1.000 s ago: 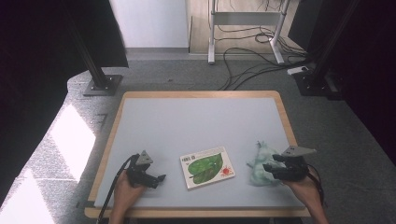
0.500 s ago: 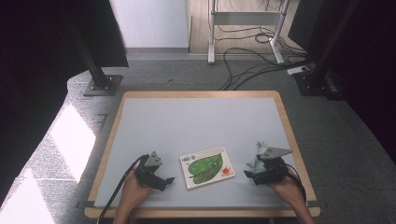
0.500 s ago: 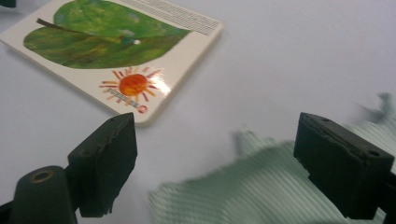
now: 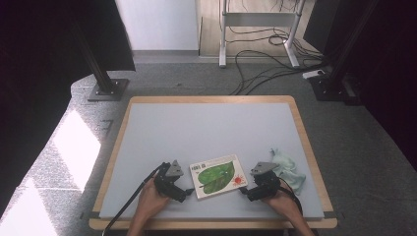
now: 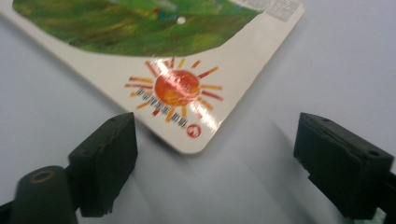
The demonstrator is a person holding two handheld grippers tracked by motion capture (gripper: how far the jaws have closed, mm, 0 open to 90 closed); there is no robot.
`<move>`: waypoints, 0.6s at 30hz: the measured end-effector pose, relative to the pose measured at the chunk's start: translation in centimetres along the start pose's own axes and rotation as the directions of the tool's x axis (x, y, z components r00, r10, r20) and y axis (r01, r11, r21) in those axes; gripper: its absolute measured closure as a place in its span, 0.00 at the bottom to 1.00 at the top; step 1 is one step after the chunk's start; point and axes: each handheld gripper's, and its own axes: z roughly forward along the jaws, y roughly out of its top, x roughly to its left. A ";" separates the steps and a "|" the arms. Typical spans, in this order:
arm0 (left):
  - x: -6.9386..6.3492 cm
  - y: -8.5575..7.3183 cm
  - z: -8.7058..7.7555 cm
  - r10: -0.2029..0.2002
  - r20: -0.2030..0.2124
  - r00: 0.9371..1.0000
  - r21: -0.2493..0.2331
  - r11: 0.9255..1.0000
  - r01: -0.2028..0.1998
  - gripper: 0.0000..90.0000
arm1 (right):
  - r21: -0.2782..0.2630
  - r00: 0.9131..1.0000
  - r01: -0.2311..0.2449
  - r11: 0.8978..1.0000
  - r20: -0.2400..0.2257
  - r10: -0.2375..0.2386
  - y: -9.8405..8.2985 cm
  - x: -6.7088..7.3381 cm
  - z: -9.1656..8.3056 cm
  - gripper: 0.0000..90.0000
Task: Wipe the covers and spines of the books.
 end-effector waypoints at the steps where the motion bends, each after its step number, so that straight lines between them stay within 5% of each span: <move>1: 0.0 0.0 0.0 -0.001 0.001 1.000 -0.001 1.000 0.001 0.00 | 0.000 1.000 0.000 1.000 0.000 0.000 0.0 0.0 0.0 0.16; 9: -0.5 0.1 0.0 -0.011 0.016 1.000 -0.014 1.000 0.011 0.00 | -0.014 0.998 -0.037 0.999 0.040 0.038 0.4 -1.2 0.6 0.16; 18: -2.6 0.2 0.1 -0.002 0.025 1.000 0.008 1.000 0.002 0.00 | -0.024 0.998 -0.054 0.998 -0.013 0.054 1.1 -1.8 0.3 0.17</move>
